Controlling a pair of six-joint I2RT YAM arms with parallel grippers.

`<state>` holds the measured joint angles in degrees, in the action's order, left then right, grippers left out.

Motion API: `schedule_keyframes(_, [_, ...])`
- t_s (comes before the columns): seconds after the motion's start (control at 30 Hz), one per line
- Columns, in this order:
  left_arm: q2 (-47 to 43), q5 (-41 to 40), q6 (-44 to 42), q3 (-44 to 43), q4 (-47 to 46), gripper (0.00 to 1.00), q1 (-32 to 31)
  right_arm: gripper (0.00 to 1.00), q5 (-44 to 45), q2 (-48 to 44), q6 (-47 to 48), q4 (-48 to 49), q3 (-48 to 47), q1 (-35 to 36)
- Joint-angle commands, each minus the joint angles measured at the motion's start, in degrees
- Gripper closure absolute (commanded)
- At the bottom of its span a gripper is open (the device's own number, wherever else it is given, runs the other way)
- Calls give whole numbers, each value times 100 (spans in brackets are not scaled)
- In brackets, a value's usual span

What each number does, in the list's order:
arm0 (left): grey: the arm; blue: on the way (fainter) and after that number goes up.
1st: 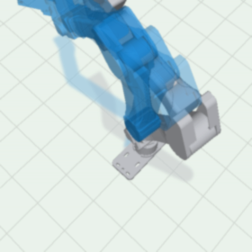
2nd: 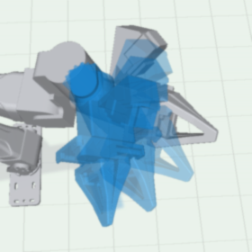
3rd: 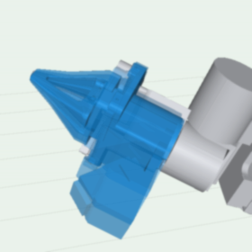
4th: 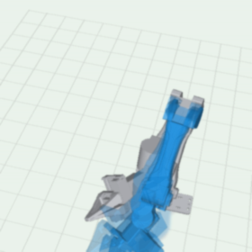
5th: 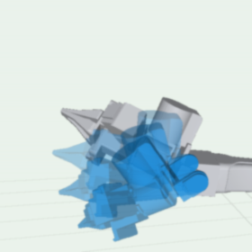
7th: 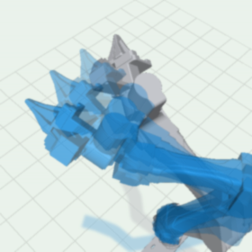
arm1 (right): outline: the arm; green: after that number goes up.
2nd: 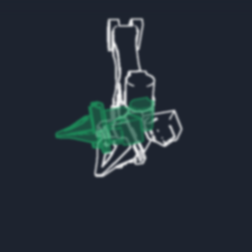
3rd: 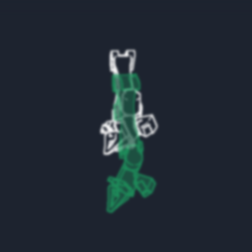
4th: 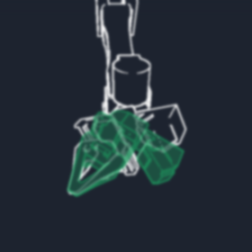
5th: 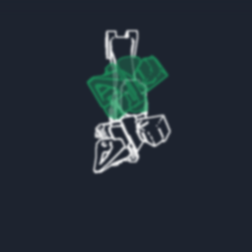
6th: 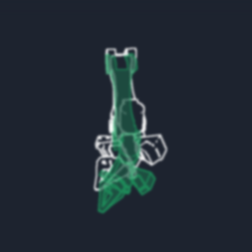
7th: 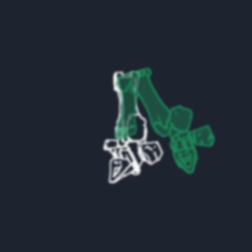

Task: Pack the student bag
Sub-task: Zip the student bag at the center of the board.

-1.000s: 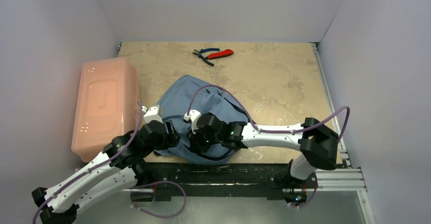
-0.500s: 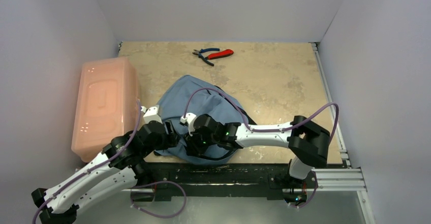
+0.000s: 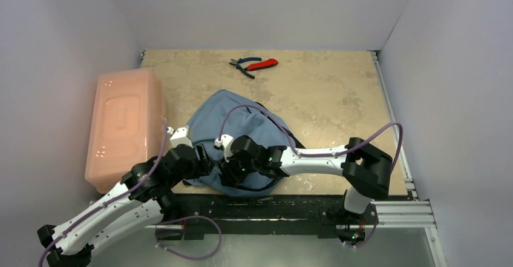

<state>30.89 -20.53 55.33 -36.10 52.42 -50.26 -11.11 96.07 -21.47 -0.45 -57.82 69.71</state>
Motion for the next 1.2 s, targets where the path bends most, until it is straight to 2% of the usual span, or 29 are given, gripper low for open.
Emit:
schedule_keyframes(0.0, [-9,47,13,36,-29,39,16,67,-323,42,51,269,96,16])
schedule_keyframes(0.13, [71,137,39,41,-6,39,11,75,-789,58,-16,477,148,16])
schedule_keyframes(0.27, [246,269,417,99,188,39,16,98,-866,-151,77,566,260,16])
schedule_keyframes(0.3, [295,352,569,121,208,39,16,100,-866,-222,114,613,314,16])
schedule_keyframes(0.53, [876,721,1041,122,112,32,54,100,-1021,-612,260,1131,704,15])
schedule_keyframes(0.73, [1638,758,778,151,-639,31,248,100,-1168,-914,333,1689,1130,16])
schedule_keyframes(0.8, [1971,596,702,156,-854,36,333,100,-1277,-1105,335,1962,1372,15])
schedule_keyframes(0.83, [2101,497,625,156,-981,43,391,100,-1337,-1289,299,2175,1559,16])
schedule_keyframes(0.97, [2579,223,134,33,-1430,81,603,100,-1536,-1856,238,2648,2085,12])
schedule_keyframes(1.1, [2970,-97,-421,-282,-1542,100,806,100,-1878,-2287,150,2580,2397,16])
schedule_keyframes(1.17, [2985,-247,-623,-411,-1516,100,856,100,-1769,-2573,84,2346,2591,14])
